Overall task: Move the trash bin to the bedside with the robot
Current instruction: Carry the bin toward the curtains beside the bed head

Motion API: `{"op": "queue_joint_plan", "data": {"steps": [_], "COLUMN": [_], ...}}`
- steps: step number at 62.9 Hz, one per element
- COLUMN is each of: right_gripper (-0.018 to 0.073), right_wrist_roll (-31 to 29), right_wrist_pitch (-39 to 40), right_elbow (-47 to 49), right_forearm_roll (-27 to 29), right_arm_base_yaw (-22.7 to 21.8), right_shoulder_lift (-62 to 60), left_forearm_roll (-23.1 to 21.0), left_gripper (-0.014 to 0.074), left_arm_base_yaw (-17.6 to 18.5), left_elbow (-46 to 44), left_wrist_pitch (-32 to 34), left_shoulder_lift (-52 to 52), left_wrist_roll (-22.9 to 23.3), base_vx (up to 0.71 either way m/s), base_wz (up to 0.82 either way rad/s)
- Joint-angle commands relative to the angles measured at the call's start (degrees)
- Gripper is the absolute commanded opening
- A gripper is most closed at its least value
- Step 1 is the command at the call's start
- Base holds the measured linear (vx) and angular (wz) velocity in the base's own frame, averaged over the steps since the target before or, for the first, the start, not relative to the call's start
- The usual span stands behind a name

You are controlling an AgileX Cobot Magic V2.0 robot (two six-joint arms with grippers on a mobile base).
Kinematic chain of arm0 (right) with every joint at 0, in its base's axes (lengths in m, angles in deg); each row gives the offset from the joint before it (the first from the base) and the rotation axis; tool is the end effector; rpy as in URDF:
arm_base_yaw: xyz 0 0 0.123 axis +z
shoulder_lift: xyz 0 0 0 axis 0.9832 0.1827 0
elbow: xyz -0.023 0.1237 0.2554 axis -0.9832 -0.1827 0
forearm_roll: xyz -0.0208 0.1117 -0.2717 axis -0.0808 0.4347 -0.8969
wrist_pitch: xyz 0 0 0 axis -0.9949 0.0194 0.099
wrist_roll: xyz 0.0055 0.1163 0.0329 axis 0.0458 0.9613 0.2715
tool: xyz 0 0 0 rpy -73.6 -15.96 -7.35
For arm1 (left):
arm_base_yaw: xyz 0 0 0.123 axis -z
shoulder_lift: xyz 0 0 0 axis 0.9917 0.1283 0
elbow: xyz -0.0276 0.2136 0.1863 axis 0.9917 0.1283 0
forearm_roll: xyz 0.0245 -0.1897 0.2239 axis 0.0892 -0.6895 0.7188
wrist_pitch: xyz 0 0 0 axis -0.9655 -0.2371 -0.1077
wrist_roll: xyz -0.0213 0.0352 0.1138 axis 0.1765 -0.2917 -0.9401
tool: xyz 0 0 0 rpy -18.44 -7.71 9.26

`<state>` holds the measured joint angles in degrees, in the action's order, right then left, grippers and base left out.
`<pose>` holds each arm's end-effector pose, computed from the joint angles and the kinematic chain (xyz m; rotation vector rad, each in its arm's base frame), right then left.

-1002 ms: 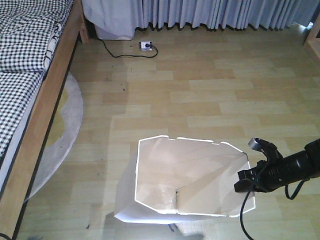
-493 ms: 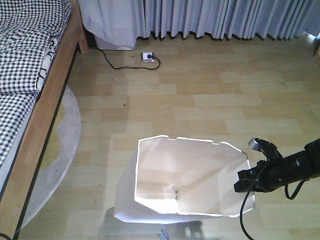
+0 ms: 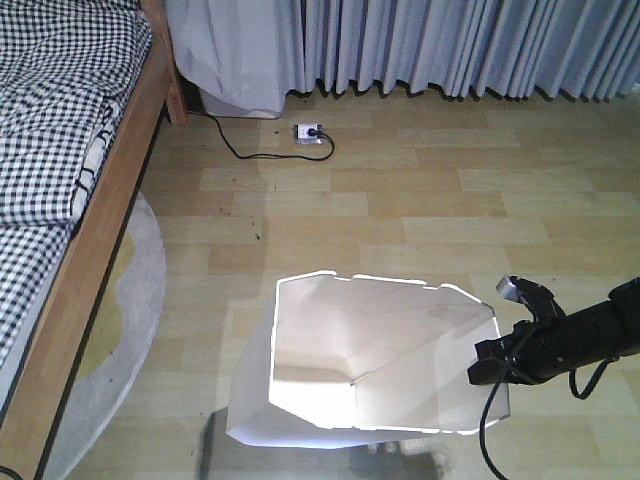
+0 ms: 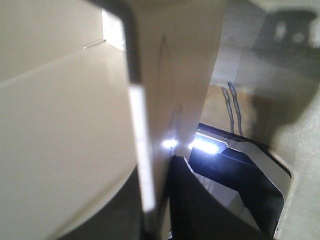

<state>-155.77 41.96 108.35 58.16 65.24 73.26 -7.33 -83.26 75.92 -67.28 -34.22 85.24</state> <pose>0.2715 0.0041 -0.0682 -0.1468 2.8875 0.9311 0.1299 0.0017 0.1950 0.0113 1.5767 0.0319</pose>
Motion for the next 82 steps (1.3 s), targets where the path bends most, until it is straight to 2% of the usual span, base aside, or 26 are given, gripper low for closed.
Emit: {"op": "queue_joint_plan", "data": {"steps": [1,82], "right_gripper": [-0.0005,-0.0005], "right_wrist_roll": [-1.1,-1.1], "right_wrist_pitch": [-15.0,-14.9], "right_elbow": [0.5,0.5], "right_forearm_roll": [2.6,2.6], "right_arm_base_yaw": [-0.1,-0.1], "right_shoulder_lift": [-3.8,-3.8], "left_forearm_roll": [-0.5,-0.5], "left_gripper": [-0.0006,-0.0006], "left_arm_base_yaw": [0.4,0.4], "left_elbow": [0.7,0.7], "left_wrist_pitch": [4.2,4.2], "left_shoulder_lift": [-0.4,-0.4], "left_wrist_roll": [0.8,0.8], "base_vx": [0.26,0.29], "base_wz": [0.04,0.0]}}
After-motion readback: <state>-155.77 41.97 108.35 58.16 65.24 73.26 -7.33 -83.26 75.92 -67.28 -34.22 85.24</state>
